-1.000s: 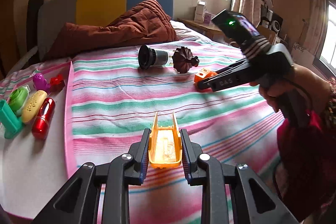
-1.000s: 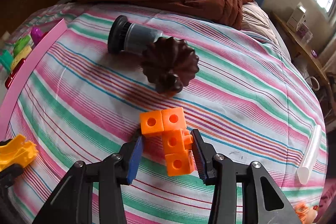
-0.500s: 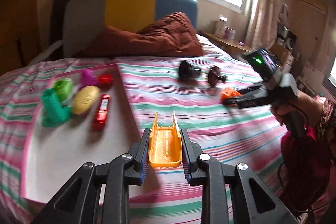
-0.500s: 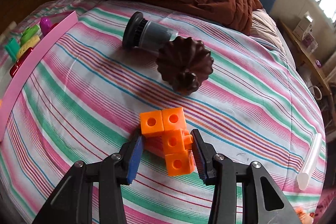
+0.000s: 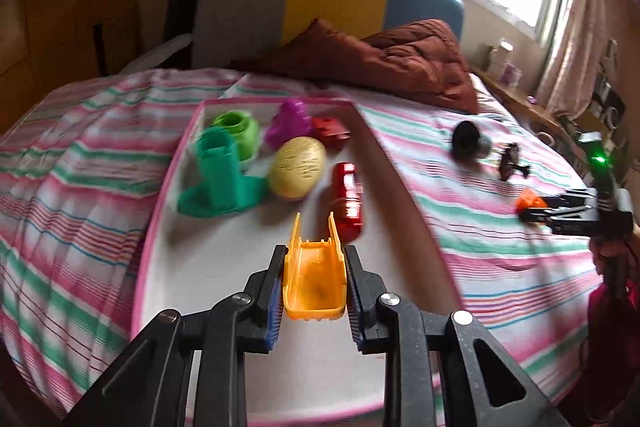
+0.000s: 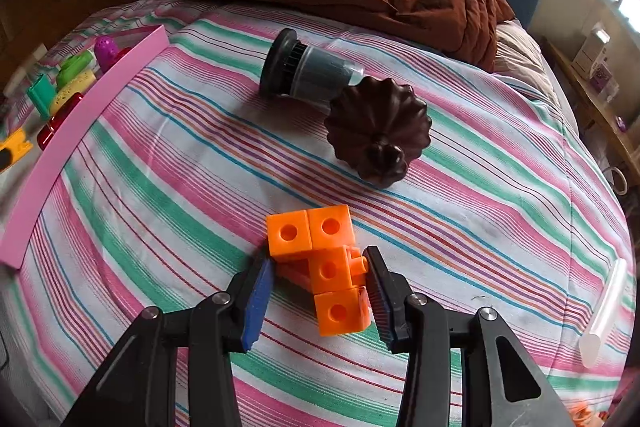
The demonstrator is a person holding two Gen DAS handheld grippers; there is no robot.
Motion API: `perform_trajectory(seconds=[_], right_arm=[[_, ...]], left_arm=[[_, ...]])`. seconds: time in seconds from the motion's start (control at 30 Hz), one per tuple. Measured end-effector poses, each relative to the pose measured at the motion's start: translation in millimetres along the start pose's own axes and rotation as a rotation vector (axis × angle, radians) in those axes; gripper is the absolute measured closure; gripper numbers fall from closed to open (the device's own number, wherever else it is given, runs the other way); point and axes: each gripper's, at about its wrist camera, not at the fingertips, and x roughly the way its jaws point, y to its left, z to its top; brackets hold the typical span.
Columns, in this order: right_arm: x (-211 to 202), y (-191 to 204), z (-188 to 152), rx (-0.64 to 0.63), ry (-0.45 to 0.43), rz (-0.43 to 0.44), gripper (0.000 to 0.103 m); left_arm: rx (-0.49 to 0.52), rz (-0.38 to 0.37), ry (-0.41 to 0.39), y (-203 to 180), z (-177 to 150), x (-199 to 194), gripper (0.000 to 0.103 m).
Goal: Organize rigid objects
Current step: 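Carry the yellow-orange scoop into the tray and open the left tool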
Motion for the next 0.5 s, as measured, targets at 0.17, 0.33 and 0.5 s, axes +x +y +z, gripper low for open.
perform_trajectory(seconds=[0.17, 0.33, 0.5], right_arm=[[0, 1, 0, -0.006, 0.001, -0.002, 0.058], [1, 2, 0, -0.009, 0.003, -0.001, 0.058], [1, 2, 0, 0.012, 0.005, -0.016, 0.058]], left_arm=[[-0.04, 0.054, 0.044, 23, 3, 15, 0.077], [-0.039, 0.094, 0.052, 32, 6, 24, 0.077], [-0.063, 0.11, 0.063, 37, 2, 23, 0.069]])
